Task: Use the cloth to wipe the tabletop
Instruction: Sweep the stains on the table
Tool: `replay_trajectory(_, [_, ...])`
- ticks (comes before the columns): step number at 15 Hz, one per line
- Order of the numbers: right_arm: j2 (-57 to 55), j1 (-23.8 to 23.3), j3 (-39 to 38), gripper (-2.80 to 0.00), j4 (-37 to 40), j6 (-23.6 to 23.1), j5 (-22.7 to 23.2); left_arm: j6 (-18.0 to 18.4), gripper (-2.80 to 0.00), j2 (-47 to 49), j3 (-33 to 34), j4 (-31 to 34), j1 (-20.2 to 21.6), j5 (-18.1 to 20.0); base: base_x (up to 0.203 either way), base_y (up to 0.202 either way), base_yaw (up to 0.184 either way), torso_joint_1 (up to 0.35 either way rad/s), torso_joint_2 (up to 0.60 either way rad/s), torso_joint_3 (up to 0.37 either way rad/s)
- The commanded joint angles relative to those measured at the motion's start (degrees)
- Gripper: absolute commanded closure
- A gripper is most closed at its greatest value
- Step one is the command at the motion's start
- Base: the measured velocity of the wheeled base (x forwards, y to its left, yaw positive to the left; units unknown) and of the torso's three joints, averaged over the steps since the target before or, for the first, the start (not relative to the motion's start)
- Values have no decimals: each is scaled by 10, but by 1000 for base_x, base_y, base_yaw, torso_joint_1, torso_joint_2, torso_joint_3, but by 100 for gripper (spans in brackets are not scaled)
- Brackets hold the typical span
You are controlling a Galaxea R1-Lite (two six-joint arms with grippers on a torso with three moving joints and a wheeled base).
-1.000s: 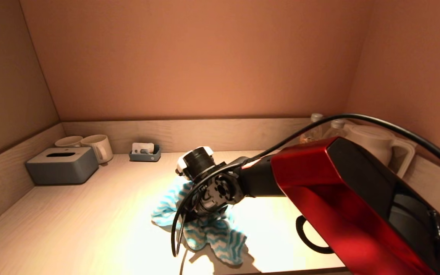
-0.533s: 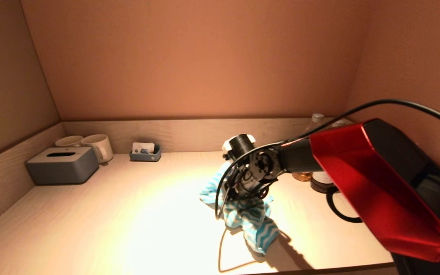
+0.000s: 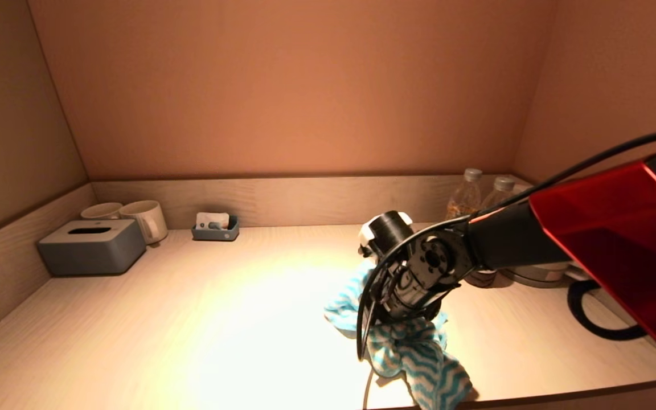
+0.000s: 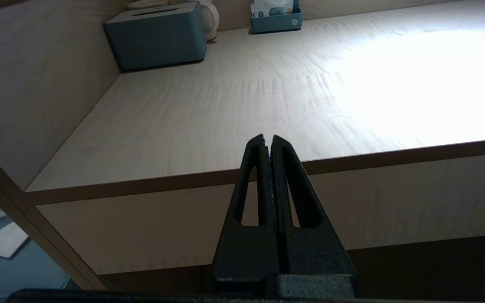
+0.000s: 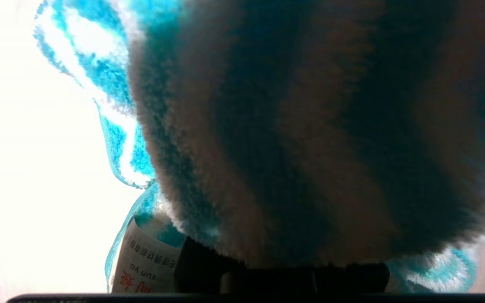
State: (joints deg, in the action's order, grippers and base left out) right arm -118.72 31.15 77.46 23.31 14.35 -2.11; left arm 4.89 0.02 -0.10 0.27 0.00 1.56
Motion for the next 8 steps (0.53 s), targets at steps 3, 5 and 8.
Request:
replay_trajectory(3, [23,102,-34,0,0,2,5,0,0,0,0,0,0,0,0,0,0,0,0,0])
replay_trajectory(5, [1,135,3,0,1,1,4,0,0,0,0,0,0,0,0,0,0,0,0,0])
replay_trajectory(8, [-44,149,72,0,4,-2,3,0,0,0,0,0,0,0,0,0,0,0,0,0])
